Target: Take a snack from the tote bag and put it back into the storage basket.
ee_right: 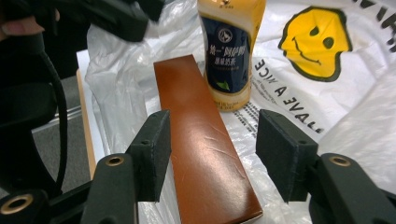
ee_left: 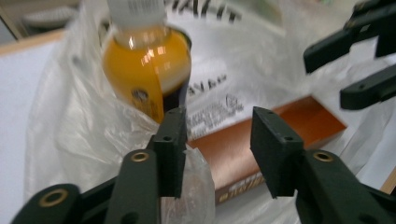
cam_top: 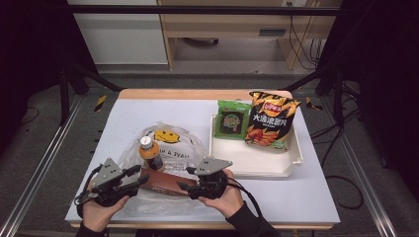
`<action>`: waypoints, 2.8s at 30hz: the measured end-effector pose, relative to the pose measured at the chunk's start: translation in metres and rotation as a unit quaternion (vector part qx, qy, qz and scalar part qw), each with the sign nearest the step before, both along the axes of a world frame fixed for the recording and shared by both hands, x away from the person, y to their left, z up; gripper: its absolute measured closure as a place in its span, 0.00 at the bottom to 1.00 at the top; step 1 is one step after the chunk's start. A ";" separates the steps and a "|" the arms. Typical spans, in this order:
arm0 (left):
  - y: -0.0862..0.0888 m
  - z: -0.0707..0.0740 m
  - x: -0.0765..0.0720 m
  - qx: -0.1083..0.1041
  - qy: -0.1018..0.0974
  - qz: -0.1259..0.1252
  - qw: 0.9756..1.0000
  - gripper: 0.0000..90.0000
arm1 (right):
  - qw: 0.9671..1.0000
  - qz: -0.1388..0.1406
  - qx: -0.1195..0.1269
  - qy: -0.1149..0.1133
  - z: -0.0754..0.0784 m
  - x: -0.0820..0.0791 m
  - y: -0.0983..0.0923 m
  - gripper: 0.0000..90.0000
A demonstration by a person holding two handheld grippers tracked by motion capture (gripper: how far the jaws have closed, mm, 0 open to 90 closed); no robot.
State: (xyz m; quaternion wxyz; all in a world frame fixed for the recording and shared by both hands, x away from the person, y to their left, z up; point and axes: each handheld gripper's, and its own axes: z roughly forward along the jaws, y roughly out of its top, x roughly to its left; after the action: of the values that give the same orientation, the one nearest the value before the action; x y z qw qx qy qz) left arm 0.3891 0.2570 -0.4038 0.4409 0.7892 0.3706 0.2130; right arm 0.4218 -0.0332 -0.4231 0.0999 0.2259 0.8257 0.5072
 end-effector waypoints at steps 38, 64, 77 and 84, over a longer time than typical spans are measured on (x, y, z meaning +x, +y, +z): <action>0.034 -0.062 0.007 0.048 0.066 0.029 0.996 0.57 | 0.994 0.020 -0.093 0.059 -0.044 0.022 0.044 0.36; 0.033 -0.065 0.008 0.050 0.064 0.030 0.996 0.52 | 0.997 0.056 -0.059 0.014 -0.014 0.010 0.036 0.48; 0.033 -0.065 0.007 0.049 0.062 0.033 0.996 0.51 | 0.998 0.057 -0.034 -0.007 0.019 0.005 0.031 0.48; 0.033 -0.064 0.007 0.044 0.057 0.034 0.997 0.50 | 0.998 0.053 -0.027 -0.020 0.040 0.006 0.025 0.48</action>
State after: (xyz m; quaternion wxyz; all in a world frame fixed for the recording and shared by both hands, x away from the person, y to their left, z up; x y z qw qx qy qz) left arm 0.3961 0.2902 -0.4682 0.3760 0.8060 0.4118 0.1983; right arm 0.4274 -0.0086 -0.3829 0.0952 0.1688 0.8476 0.4940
